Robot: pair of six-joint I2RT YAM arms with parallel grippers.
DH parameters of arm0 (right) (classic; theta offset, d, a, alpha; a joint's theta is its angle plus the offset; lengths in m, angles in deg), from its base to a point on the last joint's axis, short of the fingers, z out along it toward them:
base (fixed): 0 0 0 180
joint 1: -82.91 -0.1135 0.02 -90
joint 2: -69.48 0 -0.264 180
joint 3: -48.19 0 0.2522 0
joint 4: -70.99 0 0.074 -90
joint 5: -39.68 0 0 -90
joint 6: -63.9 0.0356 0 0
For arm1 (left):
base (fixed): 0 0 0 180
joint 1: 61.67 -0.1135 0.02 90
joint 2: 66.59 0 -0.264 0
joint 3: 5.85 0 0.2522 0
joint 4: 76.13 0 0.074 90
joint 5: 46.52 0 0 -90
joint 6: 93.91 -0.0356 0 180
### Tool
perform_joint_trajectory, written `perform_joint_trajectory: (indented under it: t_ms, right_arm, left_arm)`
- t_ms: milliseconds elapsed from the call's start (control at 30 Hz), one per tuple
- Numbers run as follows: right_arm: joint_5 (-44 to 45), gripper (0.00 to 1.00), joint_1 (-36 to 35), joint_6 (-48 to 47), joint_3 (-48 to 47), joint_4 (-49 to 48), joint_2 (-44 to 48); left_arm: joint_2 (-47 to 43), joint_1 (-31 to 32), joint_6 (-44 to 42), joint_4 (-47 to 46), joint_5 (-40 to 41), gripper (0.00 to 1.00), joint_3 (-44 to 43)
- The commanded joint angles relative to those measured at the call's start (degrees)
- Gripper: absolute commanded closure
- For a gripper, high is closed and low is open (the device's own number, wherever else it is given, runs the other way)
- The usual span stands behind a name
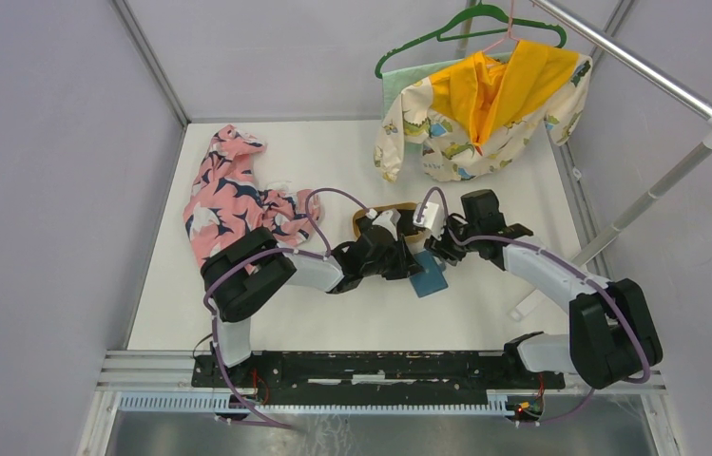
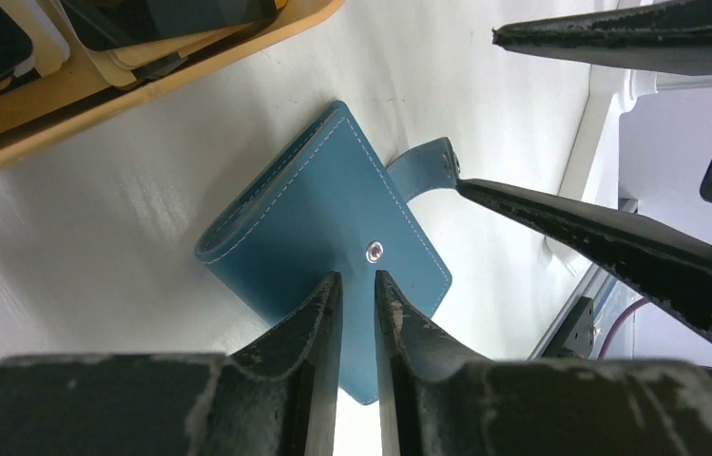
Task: Put the credit cards into the card holder
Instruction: Close the card holder at the center of the board.
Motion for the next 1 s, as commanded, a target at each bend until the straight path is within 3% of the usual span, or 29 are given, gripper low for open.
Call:
perform_joint_trajectory:
  t_ms: [0, 133, 367, 633, 967]
  right_arm:
    - [4.69, 0.45, -0.13, 4.28, -2.19, 1.47, -1.22]
    - [4.9, 0.44, -0.67, 5.04, -2.11, 2.72, -2.66]
    - [5.06, 0.44, -2.81, 5.44, -2.6, 3.72, -4.22]
    - [0.99, 0.38, -2.93, 2.58, -1.69, 5.19, 0.36]
    - [10.15, 0.44, -5.02, 3.44, -0.87, 3.16, -4.64]
  left_arm:
    - [-0.47, 0.22, 0.7, 1.14, 2.22, 0.74, -0.81]
    - [-0.79, 0.57, 1.49, 1.21, 3.3, 0.8, -0.47]
    - [-1.16, 1.11, 2.27, 1.43, 5.6, 0.8, -0.32]
    - [-1.89, 1.38, 1.98, 2.32, 6.27, 0.8, -0.63]
    - [-2.74, 2.01, 1.57, 2.81, 7.23, 0.8, -0.78]
